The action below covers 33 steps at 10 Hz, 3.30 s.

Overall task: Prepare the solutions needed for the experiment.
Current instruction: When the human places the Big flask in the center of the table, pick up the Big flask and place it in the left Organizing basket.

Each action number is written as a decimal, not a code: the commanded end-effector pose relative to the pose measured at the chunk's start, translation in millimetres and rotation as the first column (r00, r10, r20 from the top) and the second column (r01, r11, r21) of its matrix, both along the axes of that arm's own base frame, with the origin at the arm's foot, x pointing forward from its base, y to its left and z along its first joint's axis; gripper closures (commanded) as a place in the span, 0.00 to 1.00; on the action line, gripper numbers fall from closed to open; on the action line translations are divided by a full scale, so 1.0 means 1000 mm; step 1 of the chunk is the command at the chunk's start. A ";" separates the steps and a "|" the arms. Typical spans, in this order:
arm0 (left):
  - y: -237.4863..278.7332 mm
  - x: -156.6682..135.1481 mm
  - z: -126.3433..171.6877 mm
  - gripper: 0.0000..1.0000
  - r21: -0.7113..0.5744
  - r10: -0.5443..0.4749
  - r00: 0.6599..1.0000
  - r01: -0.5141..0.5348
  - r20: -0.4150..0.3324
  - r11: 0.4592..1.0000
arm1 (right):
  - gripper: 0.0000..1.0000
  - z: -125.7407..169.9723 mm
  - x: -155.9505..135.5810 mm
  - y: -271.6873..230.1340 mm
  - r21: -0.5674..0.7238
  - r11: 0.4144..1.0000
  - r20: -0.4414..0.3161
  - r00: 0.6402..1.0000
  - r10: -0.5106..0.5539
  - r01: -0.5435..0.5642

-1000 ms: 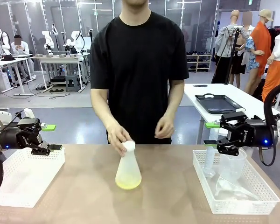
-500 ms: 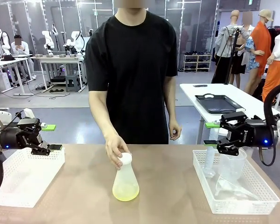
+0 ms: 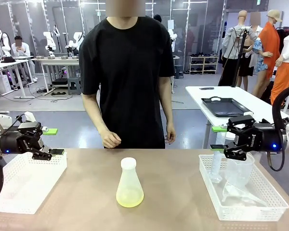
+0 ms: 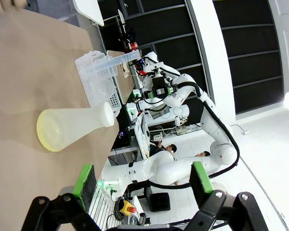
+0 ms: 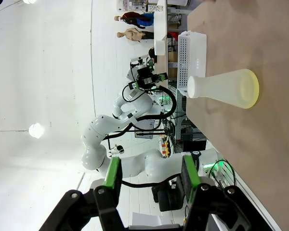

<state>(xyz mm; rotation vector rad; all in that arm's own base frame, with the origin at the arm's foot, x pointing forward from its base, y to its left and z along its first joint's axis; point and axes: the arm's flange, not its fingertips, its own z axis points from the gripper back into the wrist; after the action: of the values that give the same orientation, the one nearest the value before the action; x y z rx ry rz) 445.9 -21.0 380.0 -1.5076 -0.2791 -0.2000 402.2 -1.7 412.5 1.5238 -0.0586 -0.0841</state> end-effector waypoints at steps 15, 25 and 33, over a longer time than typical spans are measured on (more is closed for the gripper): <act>-0.157 0.138 0.033 0.00 0.096 -0.306 0.799 0.301 0.517 0.949 | 0.37 0.000 0.000 -0.001 0.006 1.000 0.001 1.000 -0.001 0.001; -0.156 0.128 0.030 0.00 0.084 -0.278 0.828 0.272 0.487 0.959 | 0.37 0.000 0.000 -0.001 0.006 1.000 0.001 1.000 -0.001 0.001; -0.216 0.242 -0.019 0.00 0.198 -0.447 0.348 0.563 0.824 0.802 | 0.37 0.000 0.000 -0.001 0.006 1.000 0.001 1.000 -0.001 0.001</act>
<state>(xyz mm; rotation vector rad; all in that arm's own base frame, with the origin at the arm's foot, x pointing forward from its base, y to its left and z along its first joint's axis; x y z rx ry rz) 672.4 -239.3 360.3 -1.4196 -0.6055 -1.4088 402.0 -2.2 412.1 1.5233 -0.0591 -0.0861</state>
